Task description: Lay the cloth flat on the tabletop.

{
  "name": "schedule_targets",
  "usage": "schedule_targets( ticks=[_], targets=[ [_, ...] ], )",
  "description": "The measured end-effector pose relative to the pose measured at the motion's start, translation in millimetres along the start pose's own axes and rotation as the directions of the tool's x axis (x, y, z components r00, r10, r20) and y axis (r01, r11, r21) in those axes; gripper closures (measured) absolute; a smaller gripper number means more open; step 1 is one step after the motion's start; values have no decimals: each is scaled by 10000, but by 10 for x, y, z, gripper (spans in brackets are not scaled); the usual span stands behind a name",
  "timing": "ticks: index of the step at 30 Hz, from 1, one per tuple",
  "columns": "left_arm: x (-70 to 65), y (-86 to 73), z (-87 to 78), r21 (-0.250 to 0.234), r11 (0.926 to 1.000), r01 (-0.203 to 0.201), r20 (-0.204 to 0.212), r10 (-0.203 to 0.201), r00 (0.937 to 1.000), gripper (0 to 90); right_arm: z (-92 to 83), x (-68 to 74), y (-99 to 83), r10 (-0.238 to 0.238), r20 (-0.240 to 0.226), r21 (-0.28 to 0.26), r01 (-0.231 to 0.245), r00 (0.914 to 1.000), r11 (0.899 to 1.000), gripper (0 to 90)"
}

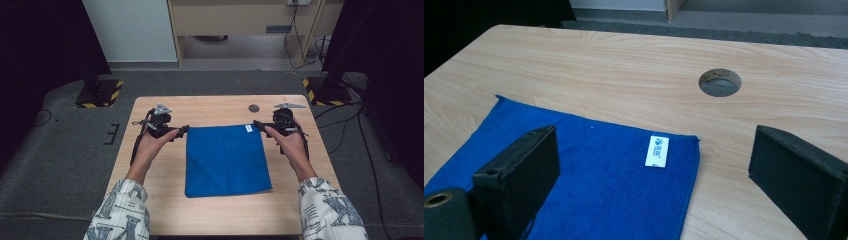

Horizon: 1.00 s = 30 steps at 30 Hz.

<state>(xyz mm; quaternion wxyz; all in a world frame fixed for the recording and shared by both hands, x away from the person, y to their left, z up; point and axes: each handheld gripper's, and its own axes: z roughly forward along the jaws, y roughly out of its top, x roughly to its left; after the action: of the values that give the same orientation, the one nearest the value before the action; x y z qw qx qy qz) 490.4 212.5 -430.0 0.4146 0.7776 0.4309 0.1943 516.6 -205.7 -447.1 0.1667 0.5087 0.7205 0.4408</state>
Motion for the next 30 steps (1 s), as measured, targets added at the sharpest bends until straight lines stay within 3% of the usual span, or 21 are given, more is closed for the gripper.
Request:
schedule_targets(
  ticks=[7, 15, 22, 30],
  targets=[
    [-42, -44, 17, 66, 10000, -69, 159, 68, 9999, 117, -58, 24, -26, -284, -97, -16, 284, 9996, 9996, 71],
    [-107, -33, -12, 45, 9996, -293, 385, 291, 9988, 105, -90, 214, -64, -681, -718, 24, 684, 9951, 9977, 80],
    [-240, 5, -42, 10, 9979, -655, 579, 653, 9962, 105, -73, 489, -98, -1044, -1419, 179, 1080, 9844, 9940, 76],
    [-288, 33, -57, -31, 9966, -818, 697, 818, 9942, 106, -40, 840, -137, -1802, -2180, 216, 1894, 9592, 9817, 115]
  ],
)
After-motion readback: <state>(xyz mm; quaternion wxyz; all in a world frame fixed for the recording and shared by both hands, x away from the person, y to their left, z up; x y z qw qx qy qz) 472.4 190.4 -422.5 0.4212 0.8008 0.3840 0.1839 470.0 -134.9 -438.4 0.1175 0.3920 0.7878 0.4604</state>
